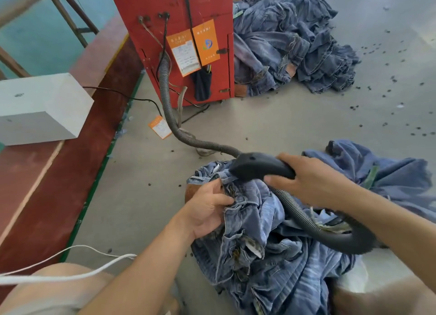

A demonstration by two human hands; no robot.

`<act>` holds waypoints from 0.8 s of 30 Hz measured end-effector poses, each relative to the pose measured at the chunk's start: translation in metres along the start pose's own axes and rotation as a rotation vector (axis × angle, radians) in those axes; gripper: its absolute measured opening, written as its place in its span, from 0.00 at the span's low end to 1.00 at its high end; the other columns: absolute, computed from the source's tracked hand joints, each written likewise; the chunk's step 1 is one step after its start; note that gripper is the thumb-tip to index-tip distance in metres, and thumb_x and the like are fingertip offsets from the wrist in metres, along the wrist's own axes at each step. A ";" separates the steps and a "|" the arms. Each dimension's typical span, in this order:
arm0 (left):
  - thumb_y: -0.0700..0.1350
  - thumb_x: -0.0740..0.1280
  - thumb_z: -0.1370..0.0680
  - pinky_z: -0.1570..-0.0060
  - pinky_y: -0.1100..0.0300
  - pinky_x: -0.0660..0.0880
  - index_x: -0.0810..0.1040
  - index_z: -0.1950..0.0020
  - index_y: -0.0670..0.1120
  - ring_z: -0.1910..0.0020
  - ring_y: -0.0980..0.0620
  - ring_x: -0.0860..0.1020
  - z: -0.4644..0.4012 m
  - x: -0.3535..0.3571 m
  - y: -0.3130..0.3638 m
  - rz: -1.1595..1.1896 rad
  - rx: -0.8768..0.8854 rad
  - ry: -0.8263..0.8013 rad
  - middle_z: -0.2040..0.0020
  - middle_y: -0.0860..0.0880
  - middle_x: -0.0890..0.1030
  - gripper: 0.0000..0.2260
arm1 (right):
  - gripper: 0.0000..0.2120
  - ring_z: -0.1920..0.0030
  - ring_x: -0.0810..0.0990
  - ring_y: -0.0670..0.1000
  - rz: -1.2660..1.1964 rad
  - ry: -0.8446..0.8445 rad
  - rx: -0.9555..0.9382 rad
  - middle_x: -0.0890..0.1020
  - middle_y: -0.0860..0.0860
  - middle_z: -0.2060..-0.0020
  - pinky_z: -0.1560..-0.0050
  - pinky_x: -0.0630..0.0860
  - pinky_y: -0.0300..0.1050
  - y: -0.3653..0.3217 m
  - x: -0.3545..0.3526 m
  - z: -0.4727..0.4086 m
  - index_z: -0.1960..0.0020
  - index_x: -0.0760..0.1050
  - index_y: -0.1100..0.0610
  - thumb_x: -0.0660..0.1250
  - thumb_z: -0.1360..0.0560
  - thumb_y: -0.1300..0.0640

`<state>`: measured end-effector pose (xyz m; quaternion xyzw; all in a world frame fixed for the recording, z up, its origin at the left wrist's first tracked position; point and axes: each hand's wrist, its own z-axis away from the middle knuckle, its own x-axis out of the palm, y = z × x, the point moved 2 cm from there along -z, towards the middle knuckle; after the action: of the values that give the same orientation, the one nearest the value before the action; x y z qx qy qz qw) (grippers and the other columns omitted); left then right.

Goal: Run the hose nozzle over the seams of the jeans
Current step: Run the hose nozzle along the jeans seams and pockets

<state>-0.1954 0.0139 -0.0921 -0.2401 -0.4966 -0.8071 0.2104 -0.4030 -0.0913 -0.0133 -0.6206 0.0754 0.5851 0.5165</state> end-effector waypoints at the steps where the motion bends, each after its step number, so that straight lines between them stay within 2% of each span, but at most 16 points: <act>1: 0.24 0.59 0.25 0.37 0.41 0.78 0.73 0.28 0.36 0.39 0.36 0.80 0.000 0.000 0.000 0.018 -0.002 -0.016 0.35 0.33 0.78 0.26 | 0.09 0.72 0.78 0.38 -0.022 0.084 0.022 0.80 0.44 0.70 0.77 0.68 0.33 0.000 -0.003 -0.003 0.53 0.69 0.39 0.67 0.21 0.38; 3: 0.22 0.55 0.30 0.37 0.43 0.78 0.72 0.26 0.36 0.37 0.38 0.80 -0.001 -0.001 0.003 0.081 -0.002 -0.016 0.33 0.34 0.78 0.32 | 0.09 0.76 0.78 0.42 -0.095 0.148 0.051 0.79 0.47 0.72 0.77 0.69 0.35 0.005 -0.015 -0.003 0.54 0.69 0.40 0.67 0.22 0.38; 5: 0.22 0.54 0.34 0.40 0.46 0.79 0.71 0.26 0.36 0.37 0.39 0.80 -0.002 -0.002 0.004 0.137 0.007 0.011 0.33 0.34 0.78 0.36 | 0.09 0.79 0.77 0.45 -0.149 0.034 0.038 0.80 0.46 0.72 0.77 0.72 0.37 0.011 -0.027 0.004 0.53 0.71 0.40 0.67 0.24 0.37; 7: 0.24 0.55 0.35 0.39 0.45 0.76 0.71 0.25 0.37 0.36 0.38 0.77 -0.003 -0.004 0.005 0.185 0.019 0.022 0.33 0.34 0.76 0.37 | 0.08 0.76 0.79 0.46 -0.105 -0.117 0.004 0.82 0.43 0.67 0.75 0.74 0.37 0.011 -0.025 0.014 0.51 0.71 0.36 0.67 0.25 0.35; 9: 0.30 0.58 0.33 0.37 0.42 0.74 0.71 0.25 0.38 0.37 0.36 0.76 -0.004 -0.006 0.006 0.213 0.013 -0.008 0.34 0.34 0.76 0.35 | 0.10 0.69 0.81 0.44 0.017 -0.196 -0.045 0.82 0.38 0.61 0.69 0.75 0.38 0.004 -0.012 0.016 0.49 0.70 0.33 0.65 0.25 0.31; 11: 0.35 0.57 0.31 0.33 0.40 0.70 0.72 0.26 0.38 0.38 0.36 0.75 -0.006 -0.006 0.005 0.240 -0.005 -0.042 0.34 0.35 0.76 0.32 | 0.09 0.65 0.80 0.41 0.045 -0.149 -0.075 0.80 0.33 0.59 0.67 0.73 0.36 -0.002 0.003 0.010 0.50 0.70 0.34 0.65 0.24 0.32; 14: 0.42 0.57 0.24 0.29 0.40 0.67 0.73 0.26 0.38 0.38 0.38 0.76 -0.007 -0.008 0.009 0.294 0.011 -0.032 0.35 0.35 0.77 0.27 | 0.07 0.66 0.79 0.36 -0.022 -0.010 -0.045 0.78 0.28 0.62 0.68 0.71 0.31 -0.007 0.006 0.003 0.49 0.71 0.37 0.66 0.21 0.36; 18: 0.53 0.67 0.20 0.41 0.44 0.77 0.79 0.33 0.40 0.47 0.40 0.82 -0.008 -0.006 0.015 0.193 -0.004 0.101 0.43 0.38 0.82 0.21 | 0.09 0.74 0.78 0.42 -0.114 0.057 0.002 0.80 0.36 0.67 0.76 0.69 0.35 0.001 -0.006 0.005 0.50 0.72 0.41 0.67 0.22 0.37; 22: 0.58 0.66 0.19 0.36 0.42 0.74 0.79 0.33 0.40 0.47 0.41 0.81 -0.008 -0.007 0.016 0.184 -0.014 0.182 0.45 0.40 0.83 0.25 | 0.09 0.78 0.77 0.47 -0.156 0.043 0.049 0.80 0.45 0.72 0.76 0.76 0.42 0.011 -0.021 0.006 0.51 0.72 0.40 0.68 0.23 0.37; 24: 0.60 0.63 0.18 0.34 0.42 0.73 0.79 0.31 0.39 0.45 0.41 0.81 -0.007 -0.007 0.014 0.182 -0.025 0.179 0.43 0.39 0.82 0.28 | 0.07 0.78 0.77 0.45 -0.138 -0.030 0.024 0.80 0.43 0.71 0.76 0.74 0.38 0.009 -0.020 0.008 0.52 0.71 0.36 0.68 0.23 0.38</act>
<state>-0.1831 0.0022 -0.0897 -0.2139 -0.4420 -0.8090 0.3232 -0.4203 -0.1002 -0.0003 -0.6093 0.0317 0.5564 0.5641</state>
